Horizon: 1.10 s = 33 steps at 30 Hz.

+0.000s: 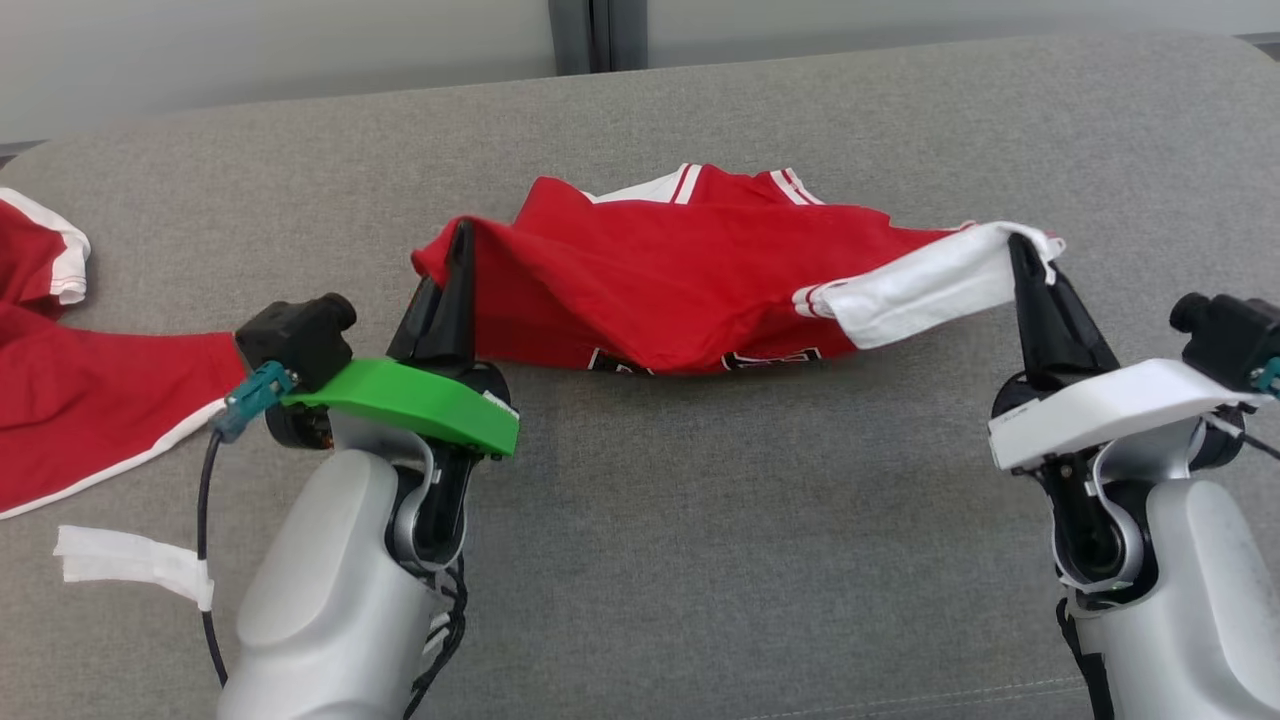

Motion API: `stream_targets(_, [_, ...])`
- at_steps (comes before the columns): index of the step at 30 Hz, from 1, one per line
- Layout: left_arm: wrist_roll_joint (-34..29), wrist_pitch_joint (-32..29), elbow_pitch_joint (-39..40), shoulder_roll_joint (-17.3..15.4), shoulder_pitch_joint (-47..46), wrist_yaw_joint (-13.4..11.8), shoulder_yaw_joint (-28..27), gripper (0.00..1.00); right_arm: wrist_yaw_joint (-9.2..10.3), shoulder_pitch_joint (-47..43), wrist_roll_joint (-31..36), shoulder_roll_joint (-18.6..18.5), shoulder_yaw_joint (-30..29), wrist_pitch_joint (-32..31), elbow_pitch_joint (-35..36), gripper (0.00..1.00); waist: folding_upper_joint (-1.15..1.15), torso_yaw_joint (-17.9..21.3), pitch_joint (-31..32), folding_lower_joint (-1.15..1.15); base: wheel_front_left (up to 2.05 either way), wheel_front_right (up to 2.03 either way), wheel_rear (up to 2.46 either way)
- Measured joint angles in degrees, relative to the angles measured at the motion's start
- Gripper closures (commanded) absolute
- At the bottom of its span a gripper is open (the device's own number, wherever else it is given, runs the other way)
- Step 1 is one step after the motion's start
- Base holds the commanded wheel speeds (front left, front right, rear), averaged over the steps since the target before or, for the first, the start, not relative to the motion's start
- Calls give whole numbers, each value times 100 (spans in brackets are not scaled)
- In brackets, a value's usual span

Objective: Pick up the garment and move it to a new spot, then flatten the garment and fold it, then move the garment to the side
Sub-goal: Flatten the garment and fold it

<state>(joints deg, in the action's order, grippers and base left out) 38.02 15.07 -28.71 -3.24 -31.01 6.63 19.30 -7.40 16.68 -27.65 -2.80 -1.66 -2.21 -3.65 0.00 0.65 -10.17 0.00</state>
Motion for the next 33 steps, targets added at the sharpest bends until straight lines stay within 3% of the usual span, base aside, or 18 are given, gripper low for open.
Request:
stream_targets(7, [913,-605,859,-74,-452,53,-118,100,0,544,-101,-63,-131,-620,857,100,0,119,131,0,0,0,0])
stream_targets(13, [1904,-1094,1532,-292,-1090,66,-573,100,0,1523,-318,-210,-169,-1122,1190,100,0,246,226,0,0,0,0])
stream_targets(18, [2324,-1477,1800,-417,-1494,64,-777,100,0,2259,-346,-367,-204,-1488,1174,100,0,325,298,0,0,0,0])
stream_targets(25, [2849,-1857,1737,-325,-1965,-142,-945,100,0,3321,-290,-436,-369,-1575,738,100,0,348,102,0,0,0,0])
stream_targets(30, [2878,-1740,1425,-300,-2508,-311,-1110,100,0,4081,-179,-325,-226,-1528,-285,100,0,378,-288,0,0,0,0])
stream_targets(33, [2592,-1406,1101,-350,-2981,-269,-1157,100,1,4712,-107,-190,-265,-1067,-1123,100,0,425,-609,0,0,0,0])
